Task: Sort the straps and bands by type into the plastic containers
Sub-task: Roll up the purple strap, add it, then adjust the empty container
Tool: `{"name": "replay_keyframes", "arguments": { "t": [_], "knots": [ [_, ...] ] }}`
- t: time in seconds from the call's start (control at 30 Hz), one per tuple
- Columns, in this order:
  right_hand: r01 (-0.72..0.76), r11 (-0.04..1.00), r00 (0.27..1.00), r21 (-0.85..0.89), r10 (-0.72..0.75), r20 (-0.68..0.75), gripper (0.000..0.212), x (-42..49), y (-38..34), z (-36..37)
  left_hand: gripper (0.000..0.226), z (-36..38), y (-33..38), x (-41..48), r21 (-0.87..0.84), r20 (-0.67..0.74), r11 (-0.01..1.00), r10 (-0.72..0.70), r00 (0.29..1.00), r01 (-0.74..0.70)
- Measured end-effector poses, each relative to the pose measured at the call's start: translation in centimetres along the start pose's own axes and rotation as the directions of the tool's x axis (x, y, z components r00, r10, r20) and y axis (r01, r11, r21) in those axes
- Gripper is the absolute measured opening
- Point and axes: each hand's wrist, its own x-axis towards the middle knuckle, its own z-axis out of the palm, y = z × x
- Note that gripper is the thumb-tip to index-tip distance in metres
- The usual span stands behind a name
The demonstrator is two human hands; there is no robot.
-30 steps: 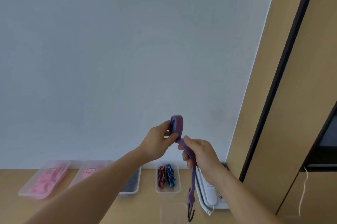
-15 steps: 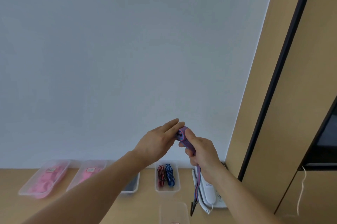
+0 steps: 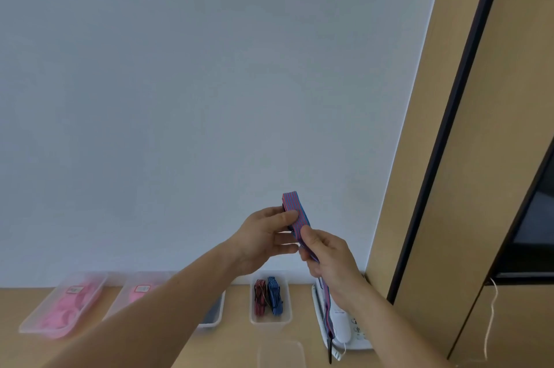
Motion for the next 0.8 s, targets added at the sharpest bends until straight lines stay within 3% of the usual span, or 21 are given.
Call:
{"name": "replay_keyframes", "arguments": {
  "t": [0.2,0.37,0.5,0.63,0.7,0.8],
  "knots": [
    [-0.074,0.993,0.993,-0.095,0.064,-0.100,0.045,-0.1,0.1,0.2,0.023,0.5,-0.3,0.3,0.085,-0.124,0.986,0.155,0.980,-0.145],
    [-0.089,0.990,0.988,-0.106,0.074,-0.133,0.046,-0.2,-0.1,0.5,0.033,0.8,0.0,0.1,0.334,-0.140,0.913,0.293,0.946,-0.233],
    [-0.080,0.989,0.991,-0.127,0.065,-0.121,0.050,-0.2,-0.2,0.5,0.037,0.8,-0.4,-0.3,0.585,-0.051,0.730,0.469,0.882,-0.354],
    [-0.032,0.982,0.994,-0.184,0.013,-0.104,0.051,-0.3,-0.5,0.5,0.038,-0.6,-1.6,0.0,0.853,0.113,0.345,0.610,0.784,-0.392],
    [-0.035,0.993,0.996,-0.114,0.026,-0.086,0.055,-0.1,-0.6,0.6,0.044,-1.4,-2.0,0.1,0.878,0.142,0.275,0.633,0.761,-0.393],
    [-0.069,0.997,0.995,0.026,0.070,-0.072,0.066,0.1,-0.6,0.6,0.046,-1.9,-2.1,0.2,0.855,0.199,0.260,0.635,0.747,-0.449]
  ]
}}
